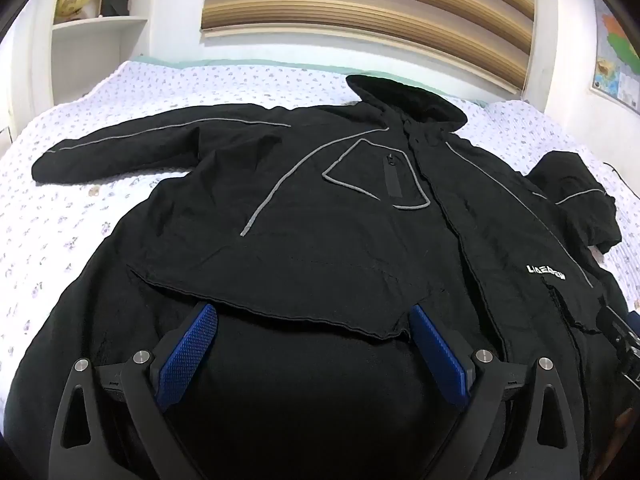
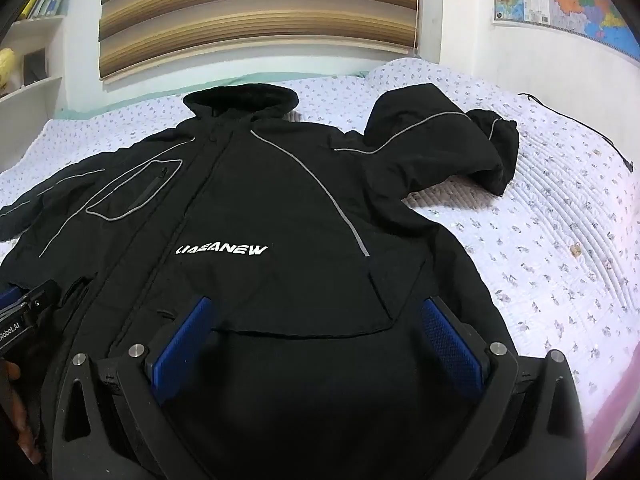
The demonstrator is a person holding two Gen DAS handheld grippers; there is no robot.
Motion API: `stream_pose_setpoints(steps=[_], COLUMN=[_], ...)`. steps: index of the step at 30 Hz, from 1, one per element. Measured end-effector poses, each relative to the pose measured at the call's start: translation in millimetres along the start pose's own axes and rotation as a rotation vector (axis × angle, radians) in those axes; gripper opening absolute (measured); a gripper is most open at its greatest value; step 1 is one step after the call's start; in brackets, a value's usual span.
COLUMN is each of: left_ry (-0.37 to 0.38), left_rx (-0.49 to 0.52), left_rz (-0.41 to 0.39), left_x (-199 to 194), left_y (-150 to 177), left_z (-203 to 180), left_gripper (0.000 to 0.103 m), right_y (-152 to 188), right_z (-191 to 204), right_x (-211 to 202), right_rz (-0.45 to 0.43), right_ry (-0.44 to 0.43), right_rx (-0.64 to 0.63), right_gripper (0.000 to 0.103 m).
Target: Fold large clothes
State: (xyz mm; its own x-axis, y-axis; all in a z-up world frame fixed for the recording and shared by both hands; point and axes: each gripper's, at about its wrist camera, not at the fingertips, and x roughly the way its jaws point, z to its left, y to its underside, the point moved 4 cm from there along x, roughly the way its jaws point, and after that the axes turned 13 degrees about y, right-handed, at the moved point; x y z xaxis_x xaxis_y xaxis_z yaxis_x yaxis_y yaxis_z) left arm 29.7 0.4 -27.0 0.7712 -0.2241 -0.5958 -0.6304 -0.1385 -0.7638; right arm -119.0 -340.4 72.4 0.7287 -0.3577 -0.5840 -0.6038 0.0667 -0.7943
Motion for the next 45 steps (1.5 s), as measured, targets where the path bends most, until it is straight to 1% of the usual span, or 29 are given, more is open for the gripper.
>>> stream_pose_setpoints(steps=[11, 14, 33, 35, 39, 40, 43, 45], left_ry=[-0.003, -0.004, -0.002, -0.001, 0.006, 0.01, 0.018, 0.021], left_rx=[0.001, 0.001, 0.0, 0.0, -0.004, -0.006, -0.012, -0.017], left_rz=[0.004, 0.005, 0.004, 0.003, 0.0, -0.001, -0.001, 0.0], left_x=[1, 2, 1, 1, 1, 6, -1, -5], left_y=[0, 0, -1, 0, -1, 1, 5, 3], left_z=[-1, -1, -1, -1, -1, 2, 1, -3], left_gripper=[0.097, 0.097, 0.097, 0.097, 0.097, 0.097, 0.097, 0.097], right_y=[-1, 0, 4, 4, -1, -4, -18, -29], right_z=[6, -5, -4, -5, -8, -6, 1, 10], right_x=[4, 5, 8, 7, -9, -13, -31, -41], right_rz=[0.013, 0.013, 0.016, 0.003, -0.055, -0.062, -0.115, -0.114], right_ry=[0.008, -0.001, 0.01, 0.023, 0.053, 0.068, 0.075, 0.064], right_rx=[-0.013, -0.018, -0.011, -0.014, -0.011, -0.032, -0.064, -0.084], right_gripper=[0.103, 0.103, 0.103, 0.103, 0.103, 0.103, 0.103, 0.103])
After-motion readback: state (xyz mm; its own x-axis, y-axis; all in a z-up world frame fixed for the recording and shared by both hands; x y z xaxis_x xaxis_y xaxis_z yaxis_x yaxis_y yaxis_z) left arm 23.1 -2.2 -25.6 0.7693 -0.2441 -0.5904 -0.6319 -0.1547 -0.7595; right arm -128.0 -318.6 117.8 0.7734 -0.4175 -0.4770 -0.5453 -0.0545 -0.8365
